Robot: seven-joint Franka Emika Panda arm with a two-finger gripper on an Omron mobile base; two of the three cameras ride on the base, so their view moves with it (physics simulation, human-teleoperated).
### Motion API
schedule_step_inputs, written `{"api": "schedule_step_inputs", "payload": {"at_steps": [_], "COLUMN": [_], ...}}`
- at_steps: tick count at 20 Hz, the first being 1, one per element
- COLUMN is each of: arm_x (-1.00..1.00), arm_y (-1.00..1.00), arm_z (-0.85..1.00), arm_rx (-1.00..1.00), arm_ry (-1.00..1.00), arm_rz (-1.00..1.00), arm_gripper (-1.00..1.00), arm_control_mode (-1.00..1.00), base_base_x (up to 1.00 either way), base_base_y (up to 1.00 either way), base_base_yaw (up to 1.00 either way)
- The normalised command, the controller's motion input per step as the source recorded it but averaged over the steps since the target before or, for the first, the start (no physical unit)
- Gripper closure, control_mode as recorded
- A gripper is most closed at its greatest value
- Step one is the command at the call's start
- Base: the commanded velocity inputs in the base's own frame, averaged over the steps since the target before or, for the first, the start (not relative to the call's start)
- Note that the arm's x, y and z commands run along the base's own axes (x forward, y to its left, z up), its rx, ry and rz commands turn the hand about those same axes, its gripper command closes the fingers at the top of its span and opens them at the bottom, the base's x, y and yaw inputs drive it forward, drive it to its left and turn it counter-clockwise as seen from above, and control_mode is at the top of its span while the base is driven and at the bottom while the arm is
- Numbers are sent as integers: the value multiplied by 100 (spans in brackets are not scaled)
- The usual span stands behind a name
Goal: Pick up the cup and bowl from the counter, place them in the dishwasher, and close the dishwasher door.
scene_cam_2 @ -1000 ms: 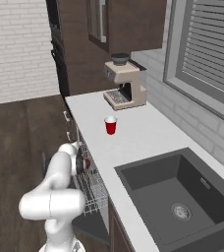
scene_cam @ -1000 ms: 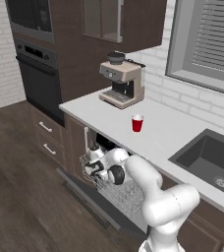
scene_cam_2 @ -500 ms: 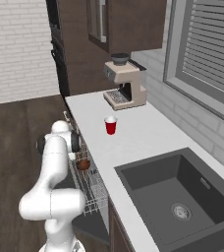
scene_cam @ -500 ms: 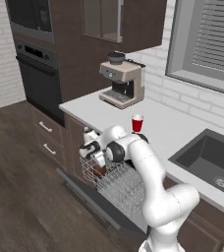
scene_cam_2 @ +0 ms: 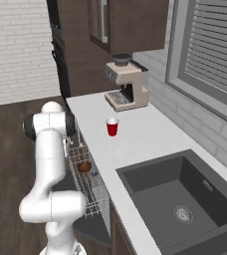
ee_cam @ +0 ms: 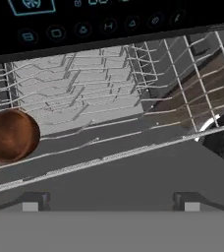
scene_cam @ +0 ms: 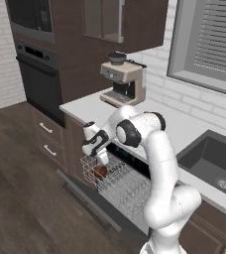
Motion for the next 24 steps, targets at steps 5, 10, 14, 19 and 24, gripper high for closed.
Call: {"api": "schedule_step_inputs", "payload": {"at_steps": [5, 10, 14, 19, 24], "arm_x": [-100, -63, -25, -6, -3], "arm_y": [-24, -33, -12, -7, -15], "arm_z": [100, 100, 100, 100, 100], "arm_rx": [0, 2, 0, 0, 0], "arm_ry": [-23, -13, 0, -1, -2], "arm_rz": [1, 3, 3, 1, 0], "arm_gripper": [-100, -100, -100, -100, -100], "arm_control_mode": [-100, -100, -100, -100, -100], "base_base_x": [0, 0, 0, 0, 0], "base_base_y": [0, 0, 0, 0, 0], "base_base_yaw": [0, 0, 0, 0, 0]}}
